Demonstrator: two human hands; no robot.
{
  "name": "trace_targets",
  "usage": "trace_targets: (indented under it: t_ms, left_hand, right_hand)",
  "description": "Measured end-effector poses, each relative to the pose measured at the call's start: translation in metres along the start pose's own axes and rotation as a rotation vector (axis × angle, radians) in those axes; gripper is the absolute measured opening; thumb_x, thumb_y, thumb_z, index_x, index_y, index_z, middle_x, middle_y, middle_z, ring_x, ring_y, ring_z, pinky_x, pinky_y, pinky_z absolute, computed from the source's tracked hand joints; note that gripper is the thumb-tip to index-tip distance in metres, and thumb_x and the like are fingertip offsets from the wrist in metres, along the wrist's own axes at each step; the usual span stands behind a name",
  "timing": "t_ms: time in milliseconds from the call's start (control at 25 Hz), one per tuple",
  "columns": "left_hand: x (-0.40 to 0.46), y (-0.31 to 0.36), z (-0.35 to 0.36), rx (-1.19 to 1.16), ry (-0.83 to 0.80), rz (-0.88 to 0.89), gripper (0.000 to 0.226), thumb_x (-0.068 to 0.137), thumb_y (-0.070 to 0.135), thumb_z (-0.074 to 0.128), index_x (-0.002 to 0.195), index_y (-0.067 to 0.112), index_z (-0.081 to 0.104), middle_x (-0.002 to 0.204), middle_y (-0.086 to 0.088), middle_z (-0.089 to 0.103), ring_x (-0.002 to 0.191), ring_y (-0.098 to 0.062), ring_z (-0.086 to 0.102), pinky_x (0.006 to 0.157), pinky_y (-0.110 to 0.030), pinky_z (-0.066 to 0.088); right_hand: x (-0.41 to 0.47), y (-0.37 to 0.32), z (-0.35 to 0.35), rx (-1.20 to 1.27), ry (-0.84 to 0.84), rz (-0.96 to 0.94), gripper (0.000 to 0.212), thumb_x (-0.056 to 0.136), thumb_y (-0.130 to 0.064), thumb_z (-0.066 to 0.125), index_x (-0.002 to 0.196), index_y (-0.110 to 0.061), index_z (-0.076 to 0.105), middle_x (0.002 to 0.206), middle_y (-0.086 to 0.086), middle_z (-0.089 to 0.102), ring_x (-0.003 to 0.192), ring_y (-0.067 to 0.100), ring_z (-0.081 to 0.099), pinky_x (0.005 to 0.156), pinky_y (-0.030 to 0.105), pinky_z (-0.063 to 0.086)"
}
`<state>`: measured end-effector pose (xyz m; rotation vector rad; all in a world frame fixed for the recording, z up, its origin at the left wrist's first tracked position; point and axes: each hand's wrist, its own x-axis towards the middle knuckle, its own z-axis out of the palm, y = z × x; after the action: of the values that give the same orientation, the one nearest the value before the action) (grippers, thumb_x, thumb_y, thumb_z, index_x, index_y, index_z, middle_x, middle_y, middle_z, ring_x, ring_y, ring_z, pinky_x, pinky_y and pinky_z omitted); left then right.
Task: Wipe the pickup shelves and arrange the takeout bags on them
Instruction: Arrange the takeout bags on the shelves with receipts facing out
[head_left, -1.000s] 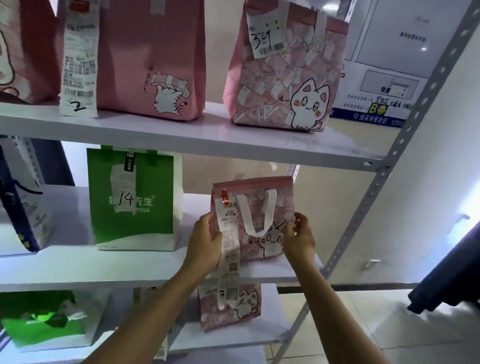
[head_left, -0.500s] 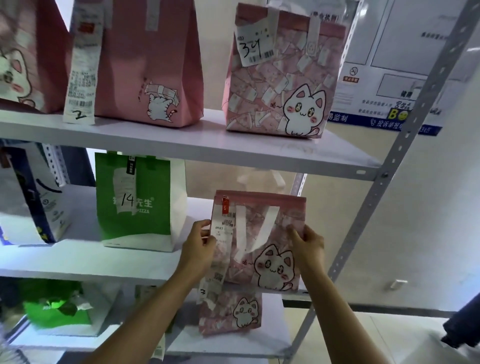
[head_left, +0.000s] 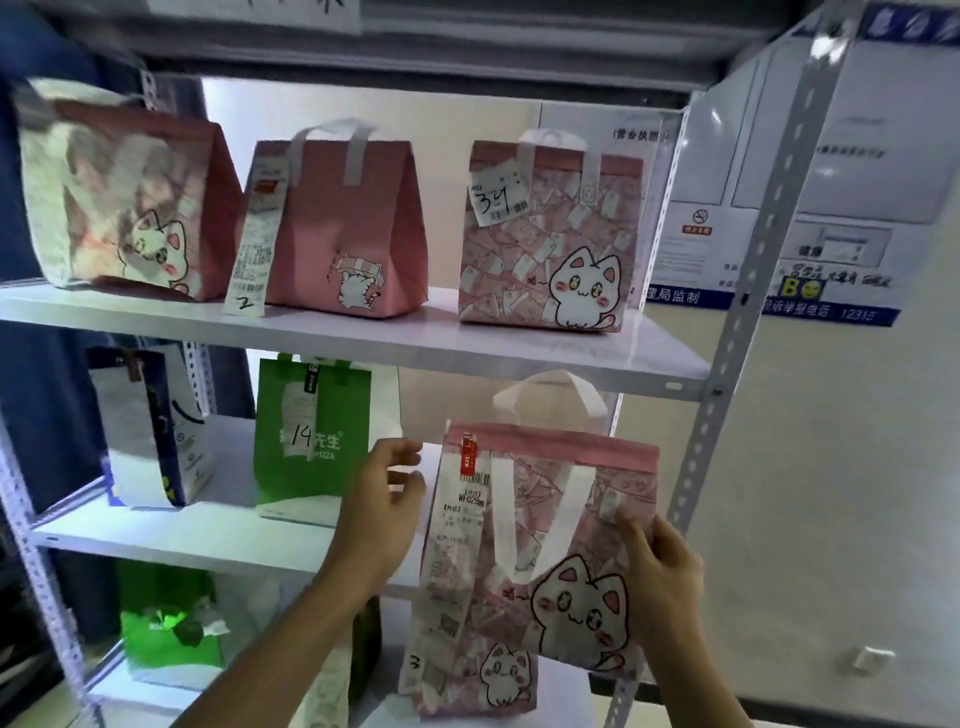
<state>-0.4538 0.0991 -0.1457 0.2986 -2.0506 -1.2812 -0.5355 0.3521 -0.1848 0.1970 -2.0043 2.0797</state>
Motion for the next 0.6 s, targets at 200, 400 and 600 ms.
trace_targets:
  t_ms: [200,400,600]
  left_hand:
    - [0.047,0.091,-0.02,0.002,0.028,0.256,0.019,0.098,0.015,0.056,0.109,0.03,0.057,0.106,0.014,0.062,0.094,-0.001,0.058,0.065,-0.006,0.046]
    - [0.132,0.14,-0.005,0.048,0.006,0.317,0.021,0.102,0.021,0.049,0.12,0.016,0.058,0.116,0.002,0.062,0.098,-0.012,0.059,0.065,-0.006,0.039]
    - [0.211,0.155,0.014,0.118,0.008,0.204,0.04,0.103,0.023,0.048,0.139,0.009,0.042,0.133,-0.008,0.059,0.067,0.002,0.047,0.054,-0.015,0.035]
  right_hand:
    - [-0.01,-0.043,-0.022,0.009,0.029,-0.037,0.009,0.092,-0.021,0.07,0.086,-0.022,0.077,0.068,-0.009,0.076,0.055,-0.001,0.068,0.045,0.009,0.047]
    - [-0.012,-0.07,-0.038,-0.059,0.085,-0.028,0.009,0.088,-0.024,0.075,0.094,-0.019,0.08,0.073,-0.006,0.077,0.077,0.013,0.074,0.067,0.025,0.057]
    - [-0.011,-0.087,-0.046,-0.137,0.15,-0.034,0.011,0.084,-0.024,0.08,0.09,-0.015,0.081,0.068,-0.008,0.076,0.077,0.005,0.064,0.065,0.025,0.047]
